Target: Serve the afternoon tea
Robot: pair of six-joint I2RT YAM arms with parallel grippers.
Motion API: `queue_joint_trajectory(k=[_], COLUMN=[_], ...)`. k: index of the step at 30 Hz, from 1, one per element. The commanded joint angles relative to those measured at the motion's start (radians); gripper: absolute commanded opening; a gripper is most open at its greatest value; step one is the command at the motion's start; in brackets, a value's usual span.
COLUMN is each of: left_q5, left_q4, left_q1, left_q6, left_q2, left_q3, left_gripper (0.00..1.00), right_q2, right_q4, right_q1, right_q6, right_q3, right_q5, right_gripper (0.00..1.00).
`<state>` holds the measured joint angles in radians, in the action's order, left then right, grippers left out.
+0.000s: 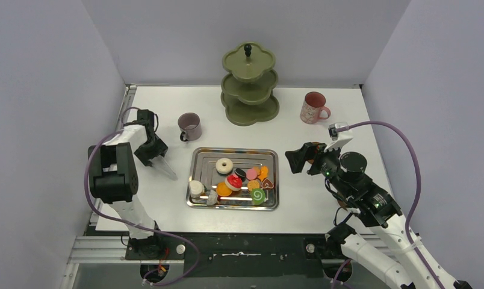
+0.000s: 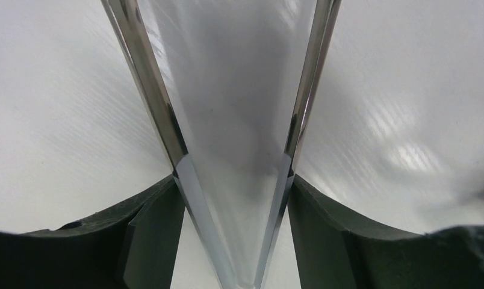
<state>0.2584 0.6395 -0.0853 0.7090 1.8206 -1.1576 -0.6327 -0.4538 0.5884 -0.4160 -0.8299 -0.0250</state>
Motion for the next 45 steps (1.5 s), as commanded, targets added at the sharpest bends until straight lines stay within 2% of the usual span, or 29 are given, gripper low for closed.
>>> queue_joint_trajectory(k=[1,13,25,33,38,45], left_q5=[-0.045,-0.209,-0.236,-0.258,-0.359,-0.359], left_q4=[0.060,0.225,0.350,0.435,0.459,0.486], left_q1=[0.013,0.013,0.032,0.163,0.222,0.435], left_q6=[-0.058,-0.258,-0.402,-0.478,-0.499,-0.508], left_q2=[-0.109,-0.313,-0.462,-0.552,-0.616,-0.645], left_q3=[-0.049,-0.097,-0.165,-0.207,-0.190,-0.167], left_gripper=[0.57,0.55,0.53,0.52,0.52,0.50], right_q2=[0.017,0.020,-0.003,-0.003,0.004,0.016], right_q4=[0.020,-0.020,-0.079,-0.165,-0.221,-0.280], right_q1=[-0.006,-0.006,-0.006,-0.006,-0.006,-0.006], right_q6=[-0.028,-0.041,-0.031,-0.012,-0.021,-0.060], right_q3=[-0.030,-0.044,-0.072,-0.109,-0.122,-0.142], right_q5=[-0.001,-0.009,-0.036,-0.101,-0.138,-0.200], right_gripper=[1.00,1.00,1.00,1.00,1.00,1.00])
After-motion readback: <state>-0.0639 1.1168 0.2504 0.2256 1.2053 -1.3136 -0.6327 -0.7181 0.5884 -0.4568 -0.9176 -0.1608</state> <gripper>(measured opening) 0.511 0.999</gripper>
